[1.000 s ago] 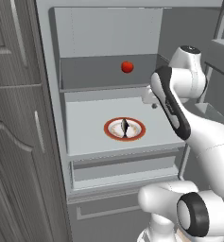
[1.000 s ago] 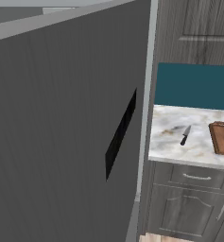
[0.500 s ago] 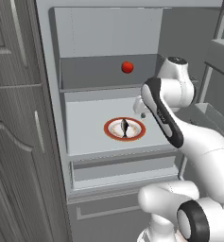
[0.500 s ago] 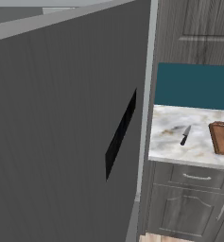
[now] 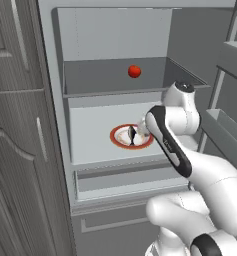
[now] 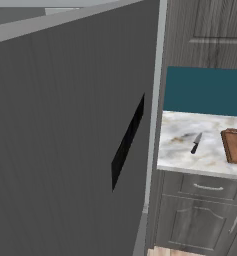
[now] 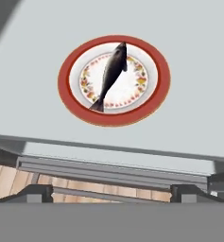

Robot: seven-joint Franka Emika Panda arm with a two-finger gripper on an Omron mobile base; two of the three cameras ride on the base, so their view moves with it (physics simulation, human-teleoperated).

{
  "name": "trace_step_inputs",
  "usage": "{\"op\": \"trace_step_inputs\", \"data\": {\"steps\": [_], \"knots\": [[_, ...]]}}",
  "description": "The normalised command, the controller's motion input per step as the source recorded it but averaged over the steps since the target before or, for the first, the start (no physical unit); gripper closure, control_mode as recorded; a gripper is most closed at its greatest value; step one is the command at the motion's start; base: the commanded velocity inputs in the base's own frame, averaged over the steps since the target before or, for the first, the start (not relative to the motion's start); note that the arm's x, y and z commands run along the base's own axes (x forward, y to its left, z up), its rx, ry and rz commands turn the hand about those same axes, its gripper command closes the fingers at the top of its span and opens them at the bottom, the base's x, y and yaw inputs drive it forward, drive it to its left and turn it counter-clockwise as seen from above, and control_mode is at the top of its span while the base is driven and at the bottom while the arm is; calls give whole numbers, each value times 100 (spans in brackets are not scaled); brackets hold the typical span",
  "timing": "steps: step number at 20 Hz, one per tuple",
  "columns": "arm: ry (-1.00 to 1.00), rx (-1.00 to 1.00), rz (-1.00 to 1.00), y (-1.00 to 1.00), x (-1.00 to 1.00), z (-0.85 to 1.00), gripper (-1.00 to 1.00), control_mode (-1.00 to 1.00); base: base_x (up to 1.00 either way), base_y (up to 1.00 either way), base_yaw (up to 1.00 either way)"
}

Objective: Retrieve the fish from the fridge and place it on the cutting board.

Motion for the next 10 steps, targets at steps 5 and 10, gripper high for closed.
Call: {"op": "trace_step_inputs", "data": {"steps": [5, 10], "knots": [[-11, 0, 5, 6, 3, -34, -100, -100, 0, 0, 0], [-5, 0, 3, 16, 6, -29, -100, -100, 0, 0, 0]]}}
